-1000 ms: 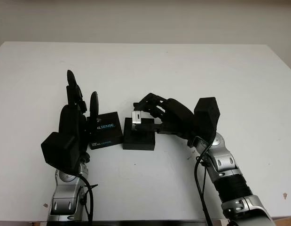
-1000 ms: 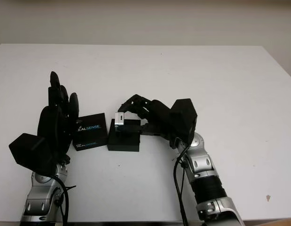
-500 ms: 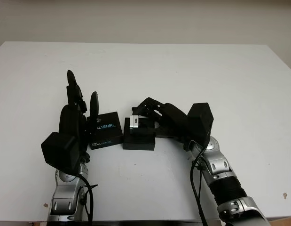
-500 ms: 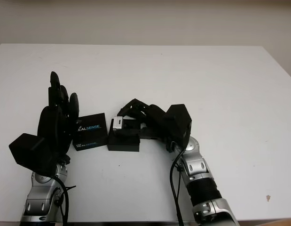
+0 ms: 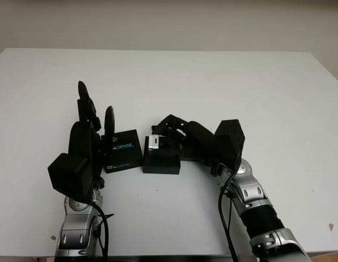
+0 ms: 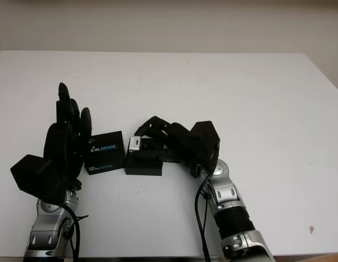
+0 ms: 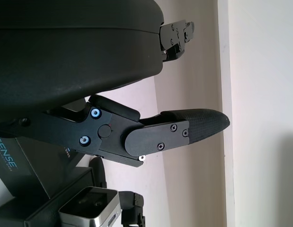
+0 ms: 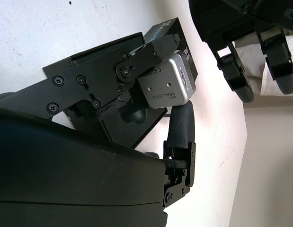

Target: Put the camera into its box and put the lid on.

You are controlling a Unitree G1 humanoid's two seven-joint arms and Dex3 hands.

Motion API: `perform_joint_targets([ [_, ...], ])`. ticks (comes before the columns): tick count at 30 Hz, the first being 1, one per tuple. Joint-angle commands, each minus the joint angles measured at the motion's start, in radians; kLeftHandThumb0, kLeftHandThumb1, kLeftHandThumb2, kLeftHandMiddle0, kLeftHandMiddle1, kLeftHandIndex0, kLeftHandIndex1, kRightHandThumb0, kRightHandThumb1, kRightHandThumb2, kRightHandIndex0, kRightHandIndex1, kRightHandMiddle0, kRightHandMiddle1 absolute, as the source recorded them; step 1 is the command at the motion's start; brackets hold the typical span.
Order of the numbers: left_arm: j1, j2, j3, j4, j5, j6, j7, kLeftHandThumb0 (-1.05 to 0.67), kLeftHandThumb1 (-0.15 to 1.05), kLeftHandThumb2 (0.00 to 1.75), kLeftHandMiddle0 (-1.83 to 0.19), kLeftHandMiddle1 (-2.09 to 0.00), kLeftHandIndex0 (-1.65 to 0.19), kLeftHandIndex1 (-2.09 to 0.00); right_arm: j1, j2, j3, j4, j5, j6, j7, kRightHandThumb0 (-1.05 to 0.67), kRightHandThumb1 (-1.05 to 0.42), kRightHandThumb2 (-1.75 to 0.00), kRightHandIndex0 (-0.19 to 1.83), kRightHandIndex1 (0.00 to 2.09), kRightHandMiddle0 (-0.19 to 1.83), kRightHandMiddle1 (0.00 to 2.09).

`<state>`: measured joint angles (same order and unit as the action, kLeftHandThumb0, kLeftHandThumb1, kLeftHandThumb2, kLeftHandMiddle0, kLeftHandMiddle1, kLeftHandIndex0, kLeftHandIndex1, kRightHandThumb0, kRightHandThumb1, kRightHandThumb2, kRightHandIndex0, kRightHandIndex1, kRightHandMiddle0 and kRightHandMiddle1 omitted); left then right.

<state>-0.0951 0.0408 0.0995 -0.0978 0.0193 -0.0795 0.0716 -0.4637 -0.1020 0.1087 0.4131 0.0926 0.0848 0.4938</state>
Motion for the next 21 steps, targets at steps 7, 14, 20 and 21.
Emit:
perform_joint_targets([
  [7, -0.001, 0.001, -0.001, -0.003, -0.002, -0.013, -0.005, -0.71, 1.05, 0.57, 0.19, 0.0, 0.19, 0.0, 0.01, -0.015, 0.042, 0.001, -0.09, -0.113, -0.039, -0.42, -1.0, -0.05, 0.03, 0.48, 0.24, 1.84],
  [14, 0.006, 0.003, -0.001, -0.008, 0.001, -0.013, -0.008, -0.72, 1.05, 0.56, 0.19, 0.0, 0.19, 0.0, 0.003, -0.082, 0.1, 0.066, -0.281, -0.352, -0.156, -0.39, -0.98, -0.05, -0.07, 0.78, 0.24, 1.8],
  [20, 0.01, 0.003, 0.002, -0.011, -0.003, -0.014, -0.01, -0.71, 1.05, 0.56, 0.19, 0.0, 0.19, 0.0, 0.016, -0.129, 0.095, 0.036, -0.328, -0.393, -0.192, -0.32, -0.97, -0.05, -0.06, 0.77, 0.24, 1.7],
  [21, 0.01, 0.003, 0.003, -0.012, -0.004, -0.014, -0.011, -0.72, 1.05, 0.56, 0.19, 0.0, 0.19, 0.0, 0.019, -0.137, 0.093, 0.028, -0.331, -0.402, -0.195, -0.32, -0.97, -0.05, -0.05, 0.75, 0.23, 1.68],
])
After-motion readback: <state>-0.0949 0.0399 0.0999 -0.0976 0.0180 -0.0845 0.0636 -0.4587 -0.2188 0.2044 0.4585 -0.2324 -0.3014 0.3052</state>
